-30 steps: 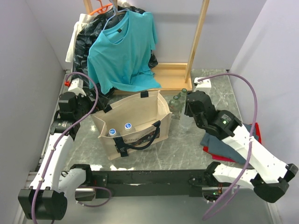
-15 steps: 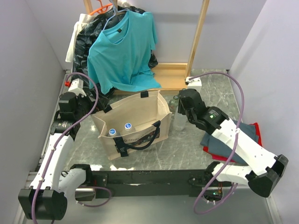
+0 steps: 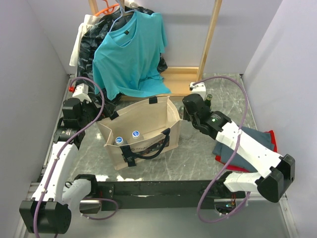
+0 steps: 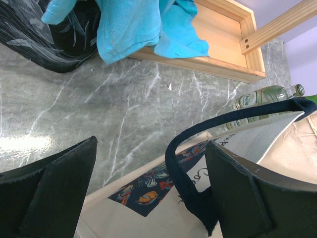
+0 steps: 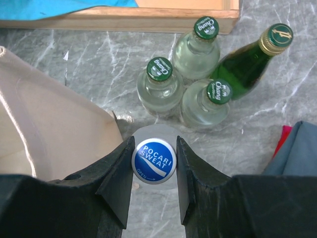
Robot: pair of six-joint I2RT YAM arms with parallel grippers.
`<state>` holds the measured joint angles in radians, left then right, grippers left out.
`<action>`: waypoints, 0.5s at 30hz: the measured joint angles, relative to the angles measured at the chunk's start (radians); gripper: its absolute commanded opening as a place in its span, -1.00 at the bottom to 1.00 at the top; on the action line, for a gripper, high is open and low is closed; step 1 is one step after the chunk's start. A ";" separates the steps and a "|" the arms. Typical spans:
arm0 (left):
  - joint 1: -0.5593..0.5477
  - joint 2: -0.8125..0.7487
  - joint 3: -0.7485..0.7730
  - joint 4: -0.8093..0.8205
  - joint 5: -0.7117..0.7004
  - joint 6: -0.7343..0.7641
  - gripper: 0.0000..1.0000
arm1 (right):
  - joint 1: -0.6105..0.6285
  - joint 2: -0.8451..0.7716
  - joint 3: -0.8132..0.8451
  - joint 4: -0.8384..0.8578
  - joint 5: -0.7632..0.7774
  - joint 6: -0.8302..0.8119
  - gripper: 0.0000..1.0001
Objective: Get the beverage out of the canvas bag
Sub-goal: Place the drink at the center of the board.
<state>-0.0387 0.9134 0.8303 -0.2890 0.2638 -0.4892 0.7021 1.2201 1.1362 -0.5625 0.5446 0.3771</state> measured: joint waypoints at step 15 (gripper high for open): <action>0.000 0.008 0.000 0.000 -0.003 0.005 0.93 | -0.033 0.109 -0.018 0.106 -0.008 0.008 -1.00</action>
<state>-0.0387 0.9211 0.8303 -0.2890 0.2607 -0.4839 0.6693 1.3293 1.1179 -0.4568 0.5365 0.3851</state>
